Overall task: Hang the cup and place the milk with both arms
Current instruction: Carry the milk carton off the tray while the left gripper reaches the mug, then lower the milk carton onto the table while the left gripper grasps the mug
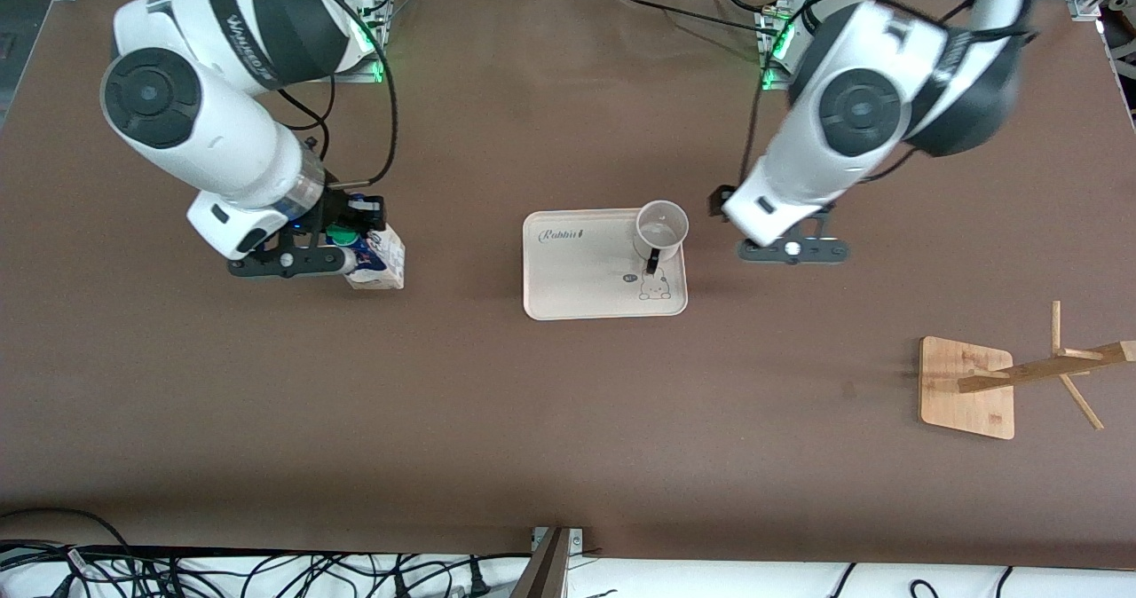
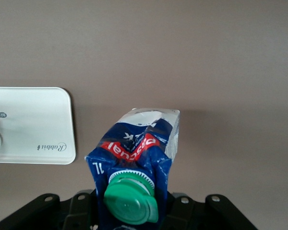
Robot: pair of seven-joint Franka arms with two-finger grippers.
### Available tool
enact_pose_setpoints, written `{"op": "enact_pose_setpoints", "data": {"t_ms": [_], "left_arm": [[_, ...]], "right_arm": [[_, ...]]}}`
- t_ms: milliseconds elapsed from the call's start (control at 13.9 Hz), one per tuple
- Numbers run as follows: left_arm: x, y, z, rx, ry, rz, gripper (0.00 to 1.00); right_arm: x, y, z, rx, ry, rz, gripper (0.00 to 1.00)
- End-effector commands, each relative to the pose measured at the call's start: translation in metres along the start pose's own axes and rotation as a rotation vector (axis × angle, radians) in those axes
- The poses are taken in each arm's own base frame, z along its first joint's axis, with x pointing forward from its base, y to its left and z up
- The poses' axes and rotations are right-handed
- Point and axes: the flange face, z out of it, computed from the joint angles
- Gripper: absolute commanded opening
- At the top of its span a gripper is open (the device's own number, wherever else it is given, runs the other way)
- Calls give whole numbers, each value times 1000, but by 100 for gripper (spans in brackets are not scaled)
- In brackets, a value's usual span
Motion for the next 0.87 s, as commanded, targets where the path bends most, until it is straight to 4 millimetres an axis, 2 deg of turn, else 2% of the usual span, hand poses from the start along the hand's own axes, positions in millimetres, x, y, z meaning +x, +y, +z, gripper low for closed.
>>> {"op": "enact_pose_setpoints", "data": {"t_ms": [0,144,216,361,505,577,649,794], "left_arm": [[19,29,40,-24,25,-27,100],[16,66,79,-33,38,3,100],[13,78,96,-38,52,15,100],[8,82,121,-40,49,-26,100],[-14,101,146,-33,47,-30,100],[-20,103,160,-38,52,-76,100],[-30,108,176,-43,57,-111,100],[-43,115,190,-37,57,-135,100]], "right_arm": [[-17,41,-6,2,-16,-31,30],[-32,70,-7,-2,-30,-35,30],[-40,83,-8,1,-37,-50,30],[-51,106,-2,2,-58,-83,30],[-54,121,0,5,-97,-111,30],[-54,124,3,5,-104,-137,30],[-54,132,8,2,-112,-148,30],[-55,144,26,-8,-130,-156,30]]}}
